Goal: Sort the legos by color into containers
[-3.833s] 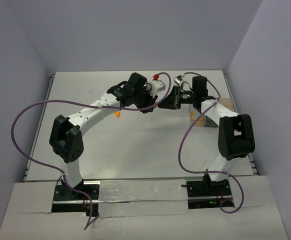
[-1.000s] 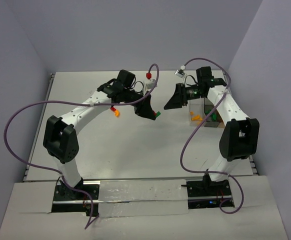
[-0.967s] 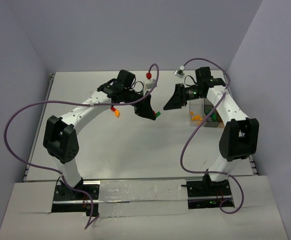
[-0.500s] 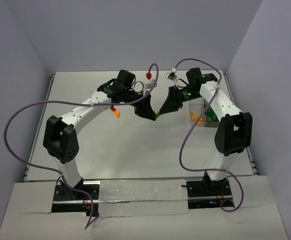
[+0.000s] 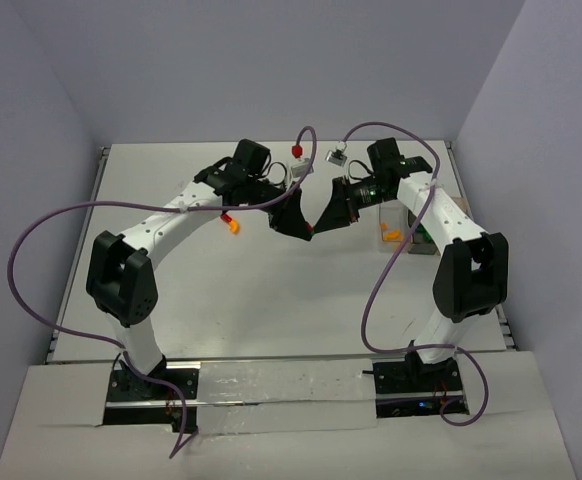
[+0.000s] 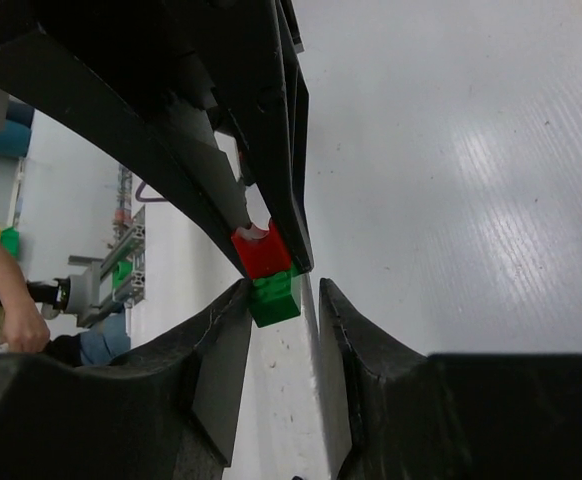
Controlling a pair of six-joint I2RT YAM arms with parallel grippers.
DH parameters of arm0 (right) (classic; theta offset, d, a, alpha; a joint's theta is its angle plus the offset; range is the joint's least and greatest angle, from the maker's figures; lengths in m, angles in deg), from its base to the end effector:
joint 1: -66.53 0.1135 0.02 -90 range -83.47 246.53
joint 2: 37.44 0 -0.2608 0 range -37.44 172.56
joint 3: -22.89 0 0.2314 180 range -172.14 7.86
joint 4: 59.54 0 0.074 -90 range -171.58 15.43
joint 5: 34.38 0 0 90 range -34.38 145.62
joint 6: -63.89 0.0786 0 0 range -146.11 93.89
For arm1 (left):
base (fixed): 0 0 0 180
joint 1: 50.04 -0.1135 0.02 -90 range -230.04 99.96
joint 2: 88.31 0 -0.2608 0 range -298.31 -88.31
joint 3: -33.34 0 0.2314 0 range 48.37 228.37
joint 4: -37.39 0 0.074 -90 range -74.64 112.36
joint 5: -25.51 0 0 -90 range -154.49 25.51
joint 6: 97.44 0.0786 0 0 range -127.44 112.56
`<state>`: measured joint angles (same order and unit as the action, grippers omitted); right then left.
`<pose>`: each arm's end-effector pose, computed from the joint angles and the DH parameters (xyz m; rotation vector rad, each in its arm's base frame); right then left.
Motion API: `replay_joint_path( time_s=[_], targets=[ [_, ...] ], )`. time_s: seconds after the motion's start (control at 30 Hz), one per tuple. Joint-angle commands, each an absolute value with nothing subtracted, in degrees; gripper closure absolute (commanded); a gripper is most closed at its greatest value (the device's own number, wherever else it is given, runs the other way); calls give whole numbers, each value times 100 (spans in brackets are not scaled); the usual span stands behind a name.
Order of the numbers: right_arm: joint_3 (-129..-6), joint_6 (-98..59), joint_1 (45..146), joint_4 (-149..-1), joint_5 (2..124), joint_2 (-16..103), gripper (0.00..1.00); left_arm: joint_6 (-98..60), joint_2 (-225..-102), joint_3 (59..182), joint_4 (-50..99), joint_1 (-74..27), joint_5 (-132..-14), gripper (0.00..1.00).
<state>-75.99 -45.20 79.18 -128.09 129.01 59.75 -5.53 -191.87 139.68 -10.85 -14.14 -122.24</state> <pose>0.2975 0.1440 0.2904 -0.9260 2.0277 1.6143 0.2799 -0.2846 0.2956 1.2266 1.9915 -1.4763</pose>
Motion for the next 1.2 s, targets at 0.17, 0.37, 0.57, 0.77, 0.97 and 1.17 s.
replay_joint_path(
  time_s=[0.17, 0.37, 0.57, 0.77, 0.97, 1.17],
  targets=[
    [-7562, -4447, 8003, -12440, 12901, 5652, 93, -515, -18942, 13881, -1038, -1383, -12398, 84],
    [-7447, -4377, 8008, -12309, 12686, 5688, 100, -499, -18927, 13855, -1094, -1436, -12329, 66],
    [-7380, -4352, 8049, -12248, 12511, 5722, 100, -577, -18885, 13845, -1033, -1573, -12405, 63],
    [-7302, -4372, 8044, -12226, 12329, 5709, 100, -543, -18922, 13833, -1087, -1649, -12361, 88],
    [-7061, -4254, 7896, -12007, 11415, 5503, 100, 447, -18631, 13151, -1470, -1686, -11307, 68],
    [-6659, -4027, 7326, -11747, 10459, 5161, 100, 970, -18131, 11968, -1265, -1517, -10079, 43]
  ],
)
